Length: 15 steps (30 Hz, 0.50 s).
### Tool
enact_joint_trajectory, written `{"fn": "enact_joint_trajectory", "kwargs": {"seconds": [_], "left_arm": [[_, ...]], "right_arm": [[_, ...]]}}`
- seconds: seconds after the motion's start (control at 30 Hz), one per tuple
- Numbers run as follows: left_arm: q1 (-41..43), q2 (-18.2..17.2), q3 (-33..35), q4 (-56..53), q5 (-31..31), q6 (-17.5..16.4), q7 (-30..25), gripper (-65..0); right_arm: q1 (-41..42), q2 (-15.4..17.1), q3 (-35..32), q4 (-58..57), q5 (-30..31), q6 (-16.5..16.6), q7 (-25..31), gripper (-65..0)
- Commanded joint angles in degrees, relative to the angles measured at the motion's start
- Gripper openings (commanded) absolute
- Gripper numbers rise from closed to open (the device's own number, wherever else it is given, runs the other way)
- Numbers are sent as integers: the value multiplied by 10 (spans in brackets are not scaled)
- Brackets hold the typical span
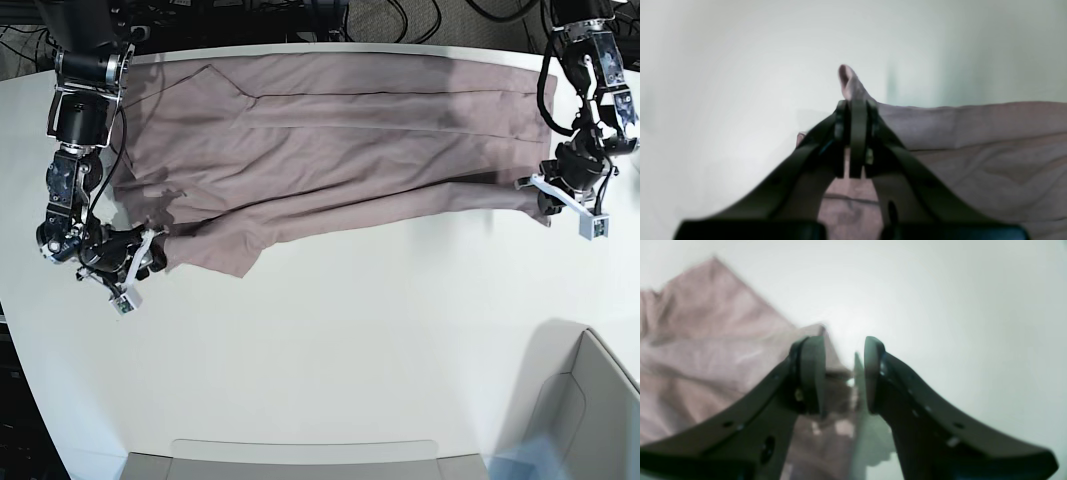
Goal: Fold the T-shirt properly
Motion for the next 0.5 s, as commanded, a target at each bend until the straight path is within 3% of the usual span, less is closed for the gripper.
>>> {"fn": "enact_joint_trajectory", "kwargs": {"seconds": [0.0, 0.17, 0.3, 0.47], "left_arm": [[-6, -10, -4, 11, -5, -2, -13, -650], [-7, -10, -5, 11, -5, -2, -13, -650], [-7, -10, -5, 11, -5, -2, -13, -650], [-7, -10, -5, 11, -5, -2, -13, -650]], "right_arm": [[17, 7, -3, 3, 6, 6, 20, -449], [15, -4, -24, 2, 6, 6, 17, -468], [14, -3, -42, 11, 6, 6, 17, -650], [-4, -4, -44, 56, 6, 6, 17, -650]]}}
